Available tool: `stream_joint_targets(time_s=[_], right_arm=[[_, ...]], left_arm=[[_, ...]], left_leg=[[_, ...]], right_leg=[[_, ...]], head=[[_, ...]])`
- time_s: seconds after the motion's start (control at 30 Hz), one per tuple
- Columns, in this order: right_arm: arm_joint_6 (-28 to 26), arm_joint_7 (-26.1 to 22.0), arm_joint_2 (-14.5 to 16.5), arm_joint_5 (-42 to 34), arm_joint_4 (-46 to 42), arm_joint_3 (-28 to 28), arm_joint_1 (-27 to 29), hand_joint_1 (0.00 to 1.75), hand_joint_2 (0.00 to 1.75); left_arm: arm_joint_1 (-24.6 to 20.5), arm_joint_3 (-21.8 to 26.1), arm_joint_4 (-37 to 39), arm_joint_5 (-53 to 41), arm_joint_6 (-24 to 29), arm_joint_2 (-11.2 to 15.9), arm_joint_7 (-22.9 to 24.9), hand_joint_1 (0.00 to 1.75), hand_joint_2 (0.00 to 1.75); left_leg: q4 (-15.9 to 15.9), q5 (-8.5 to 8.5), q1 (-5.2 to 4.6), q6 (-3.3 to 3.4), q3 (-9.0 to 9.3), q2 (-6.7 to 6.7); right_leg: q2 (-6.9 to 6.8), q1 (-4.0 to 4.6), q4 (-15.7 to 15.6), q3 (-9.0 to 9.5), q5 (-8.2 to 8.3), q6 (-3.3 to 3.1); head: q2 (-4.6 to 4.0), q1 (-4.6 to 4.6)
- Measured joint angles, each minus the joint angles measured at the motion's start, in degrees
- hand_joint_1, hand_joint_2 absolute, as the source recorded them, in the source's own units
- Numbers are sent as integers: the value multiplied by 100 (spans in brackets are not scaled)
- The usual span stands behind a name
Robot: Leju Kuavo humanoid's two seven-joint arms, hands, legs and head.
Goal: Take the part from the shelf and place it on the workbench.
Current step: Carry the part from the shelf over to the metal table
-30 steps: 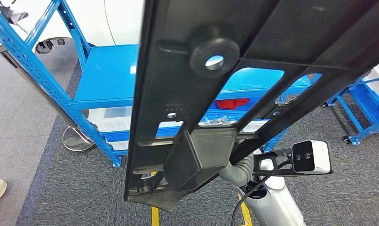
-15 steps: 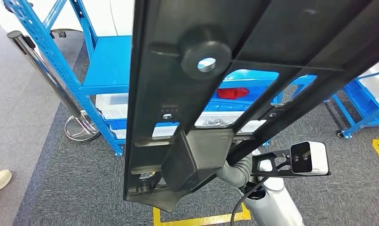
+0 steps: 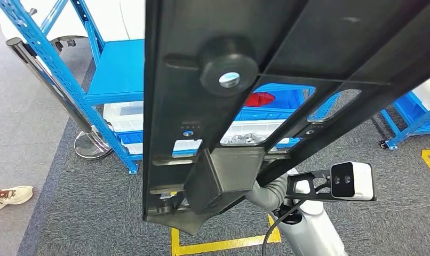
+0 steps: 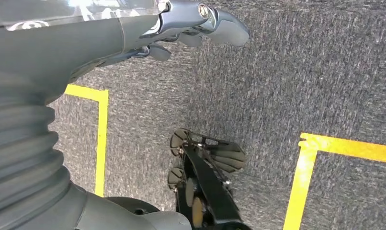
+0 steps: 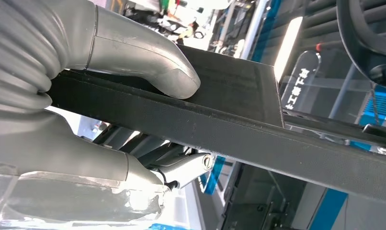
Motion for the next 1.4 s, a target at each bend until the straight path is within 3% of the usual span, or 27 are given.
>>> stream_joint_targets(time_s=[0.07, 0.13, 0.2, 0.27, 0.3, 0.4, 0.43, 0.47, 0.53, 0.6, 0.63, 0.7, 0.77, 0.83, 0.9, 0.93, 0.97, 1.0, 1.03, 1.1, 1.17, 1.23, 1.3, 1.4], right_arm=[[-38, 13, -32, 18, -42, -49, -34, 175, 175], [-65, 19, -78, 21, -77, -93, -78, 175, 175], [-69, 22, -139, 20, -118, -134, -98, 175, 175], [-63, 29, -210, 17, -174, -173, -111, 175, 175], [-57, 32, -246, 15, -199, -187, -123, 175, 175], [-54, 35, -333, 7, -230, -209, -135, 175, 175], [-56, 36, -356, 6, -230, -214, -130, 175, 175], [-56, 37, -378, 6, -231, -220, -129, 175, 175], [-56, 37, -404, 4, -240, -228, -132, 175, 175], [-55, 39, -411, -2, -255, -233, -149, 175, 175], [-56, 45, -414, -10, -260, -236, -161, 175, 175], [-62, 67, -426, -45, -263, -245, -180, 175, 175], [-68, 96, -445, -134, -262, -268, -211, 175, 175], [-67, 117, -460, -252, -260, -310, -260, 175, 175], [-58, 121, -484, -336, -256, -365, -284, 175, 175], [-54, 120, -504, -359, -255, -392, -280, 175, 175], [-50, 118, -528, -373, -255, -421, -272, 175, 175], [-51, 116, -553, -380, -266, -455, -258, 175, 175], [-56, 115, -578, -378, -294, -494, -240, 175, 175], [-93, 107, -614, -293, -418, -560, -172, 175, 175], [-164, 43, -634, -70, -606, -572, 0, 175, 175], [-235, -93, -663, 198, -791, -544, 239, 175, 175], [-300, -265, -703, 433, -933, -497, 422, 175, 175], [-376, -432, -757, 633, -1058, -408, 629, 175, 175]], left_arm=[[-4, 0, 1, -2, -5, 3, 58, 0, 175], [6, 0, 2, -2, -5, 5, 136, 0, 175], [9, 0, 2, -2, -7, 5, 190, 0, 175], [-9, 1, 2, -2, -7, -2, 215, 0, 175], [-19, 1, 2, -1, -6, -5, 220, 0, 175], [-29, 2, 2, 2, -7, -11, 222, 0, 175], [-29, 3, 2, 2, -8, -15, 222, 0, 175], [-30, 3, 2, 2, -8, -22, 222, 0, 175], [-38, 4, 2, 0, -15, -46, 222, 0, 175], [-48, 4, 2, -3, -39, -68, 222, 0, 175], [-50, 4, 2, -4, -57, -73, 221, 0, 175], [-54, 3, 2, -3, -90, -81, 219, 0, 175], [-65, 2, 2, -3, -121, -91, 219, 0, 175], [-64, 1, 3, -14, -146, -97, 225, 0, 175], [-48, -2, 4, -29, -167, -106, 236, 0, 175], [-41, -4, 4, -35, -179, -110, 242, 0, 175], [-37, -6, 4, -38, -189, -113, 245, 0, 175], [-35, -7, 4, -36, -202, -115, 247, 0, 175], [-35, -8, 4, -29, -213, -116, 248, 0, 175], [-25, -7, 4, -7, -229, -120, 239, 0, 175], [-2, -7, 4, 16, -233, -131, 204, 0, 175], [18, -5, 5, 33, -224, -156, 152, 0, 175], [26, -3, 6, 28, -146, -189, 130, 0, 175], [56, -1, 7, -4, -32, -212, 251, 0, 175]], left_leg=[[-799, 299, 0, 58, 473, -131], [-1282, 370, -8, 102, 742, -256], [-1379, 351, -17, 135, 763, -225], [-1452, 375, 4, 201, 773, -129], [-1487, 393, 18, 234, 779, -80], [-1501, 408, 17, 270, 764, 70], [-1493, 407, 16, 270, 756, 122], [-1481, 405, 16, 267, 751, 172], [-1445, 389, 17, 244, 749, 262], [-1403, 365, -10, 193, 743, 330], [-1389, 359, -25, 161, 740, 364], [-1388, 365, -38, 92, 741, 441], [-1317, 294, -16, 26, 714, 393], [-868, -11, 6, -8, 525, 185], [-77, -396, 8, -12, 181, 50], [212, -483, 7, -8, 53, 32], [301, -459, 6, 4, 17, 24], [141, -319, 5, 26, 100, 8], [-210, -110, 2, 59, 274, -54], [-977, 190, 4, 136, 644, -323], [-1294, 232, -9, 170, 791, -479], [-1357, 253, -10, 191, 817, -376], [-1452, 305, 15, 250, 852, -231], [-1501, 331, 8, 294, 860, 13]], right_leg=[[55, 7, 25, -15, -5, 22], [121, 2, 38, -51, 15, 79], [205, -3, 34, -90, 55, 154], [203, -4, 134, -158, -15, 220], [168, -5, 329, -255, -135, 252], [76, -41, 1448, -812, -635, 333], [69, -55, 1688, -933, -684, 353], [55, -70, 1686, -932, -612, 368], [-56, -97, 1038, -595, -234, 380], [-239, -76, 312, -238, 24, 332], [-283, -59, 139, -167, 64, 291], [-209, -37, 110, -199, 74, 194], [-117, -47, 88, -219, 116, 108], [-30, -61, 64, -234, 161, 39], [76, -38, 67, -265, 184, 5], [138, -23, 72, -277, 192, -3], [205, -10, 79, -285, 198, -5], [274, 0, 88, -288, 202, -4], [342, 6, 99, -288, 204, 1], [468, 7, 127, -306, 209, 29], [579, -20, 140, -350, 230, 99], [678, -45, 127, -380, 258, 184], [535, -32, 264, -458, 157, 241], [142, -43, 1221, -923, -346, 308]], head=[[0, 2], [0, -5], [1, -15], [1, -9], [1, 2], [1, 27], [1, 27], [0, 28], [1, 28], [1, 26], [1, 23], [1, 16], [1, 10], [1, -9], [0, -22], [0, -22], [0, -22], [1, -22], [1, -22], [1, -15], [1, -8], [1, -9], [0, 9], [1, 48]])
